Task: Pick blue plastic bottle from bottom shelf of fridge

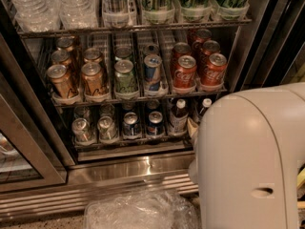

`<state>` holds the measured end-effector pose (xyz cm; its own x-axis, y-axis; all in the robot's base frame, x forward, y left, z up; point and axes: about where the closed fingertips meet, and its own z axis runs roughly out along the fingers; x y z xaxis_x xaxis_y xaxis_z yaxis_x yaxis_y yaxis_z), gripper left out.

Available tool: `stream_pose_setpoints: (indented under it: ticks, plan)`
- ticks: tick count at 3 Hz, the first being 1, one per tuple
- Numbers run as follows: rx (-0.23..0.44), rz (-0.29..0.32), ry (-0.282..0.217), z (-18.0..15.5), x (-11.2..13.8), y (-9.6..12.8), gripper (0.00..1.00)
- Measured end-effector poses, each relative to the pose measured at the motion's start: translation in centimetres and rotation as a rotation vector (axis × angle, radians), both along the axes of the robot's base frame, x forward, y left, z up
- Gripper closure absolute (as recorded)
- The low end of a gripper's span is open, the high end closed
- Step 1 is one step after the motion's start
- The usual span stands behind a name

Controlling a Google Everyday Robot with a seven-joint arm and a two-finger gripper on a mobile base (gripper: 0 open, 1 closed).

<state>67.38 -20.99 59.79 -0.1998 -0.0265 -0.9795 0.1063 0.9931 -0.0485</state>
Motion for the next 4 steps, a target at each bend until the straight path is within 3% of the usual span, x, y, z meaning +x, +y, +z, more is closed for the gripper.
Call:
stream_pose_setpoints:
  ticks: [1, 4]
  plan:
    - [-0.007, -0.001, -0.005, -0.02, 0.73, -0.06, 0.33]
    - [-0.016, 0.001, -0.012, -0.08, 1.34, -0.09, 0.97]
